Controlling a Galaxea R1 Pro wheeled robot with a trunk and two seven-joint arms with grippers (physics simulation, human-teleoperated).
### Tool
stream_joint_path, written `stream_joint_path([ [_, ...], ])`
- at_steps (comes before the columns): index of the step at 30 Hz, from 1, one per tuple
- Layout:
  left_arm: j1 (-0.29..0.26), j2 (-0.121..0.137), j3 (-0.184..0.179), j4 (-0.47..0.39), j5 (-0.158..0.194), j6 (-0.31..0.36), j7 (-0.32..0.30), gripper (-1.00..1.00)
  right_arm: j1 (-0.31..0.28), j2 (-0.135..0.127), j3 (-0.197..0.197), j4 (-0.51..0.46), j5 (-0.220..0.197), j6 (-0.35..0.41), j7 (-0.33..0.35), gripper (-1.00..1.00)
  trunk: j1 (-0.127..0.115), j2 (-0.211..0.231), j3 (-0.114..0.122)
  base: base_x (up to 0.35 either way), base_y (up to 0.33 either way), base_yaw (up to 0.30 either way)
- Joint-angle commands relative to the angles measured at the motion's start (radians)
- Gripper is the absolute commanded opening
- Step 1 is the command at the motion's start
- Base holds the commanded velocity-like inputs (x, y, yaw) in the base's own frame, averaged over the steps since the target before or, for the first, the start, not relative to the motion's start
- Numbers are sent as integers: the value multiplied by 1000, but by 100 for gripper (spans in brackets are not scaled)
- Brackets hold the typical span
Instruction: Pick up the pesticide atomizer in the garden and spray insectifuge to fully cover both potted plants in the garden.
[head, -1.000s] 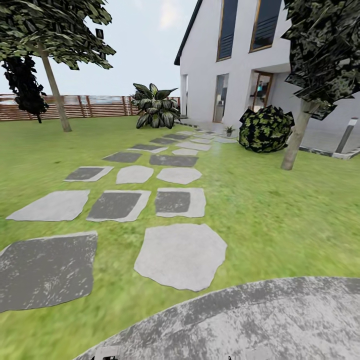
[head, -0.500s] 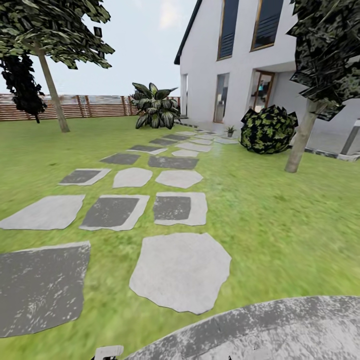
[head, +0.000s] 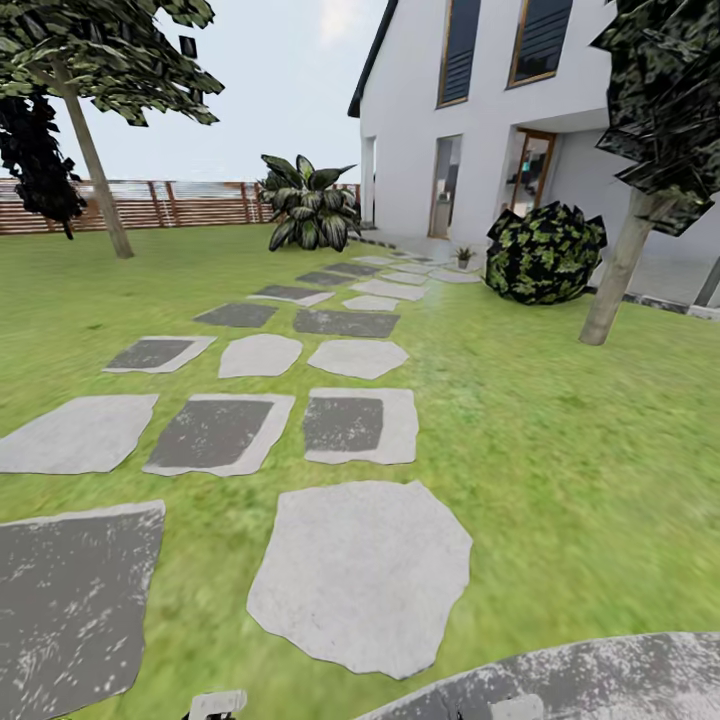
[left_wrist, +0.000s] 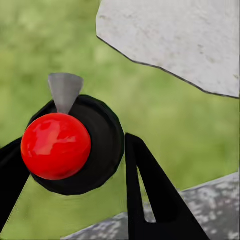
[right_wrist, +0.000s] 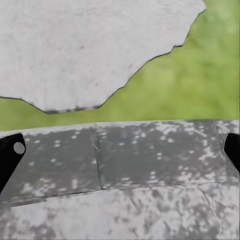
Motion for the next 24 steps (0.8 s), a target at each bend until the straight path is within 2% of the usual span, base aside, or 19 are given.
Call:
stream_joint_path([
  [1, 0, -1, 9, -1, -7, -2, -3, -100, 0, 1, -8, -1, 8, -2, 2, 100, 0, 0, -3, 338, 0, 0],
  [10, 0, 0, 9, -1, -7, -2, -3, -100, 0, 0, -8, -1, 8, -2, 3, 100, 0, 0, -14, 338, 0, 0],
  [24, 0, -1, 7, -3, -9, -3, -3, -100, 0, -1, -9, -1, 8, -2, 2, 100, 0, 0, -15, 338, 0, 0],
])
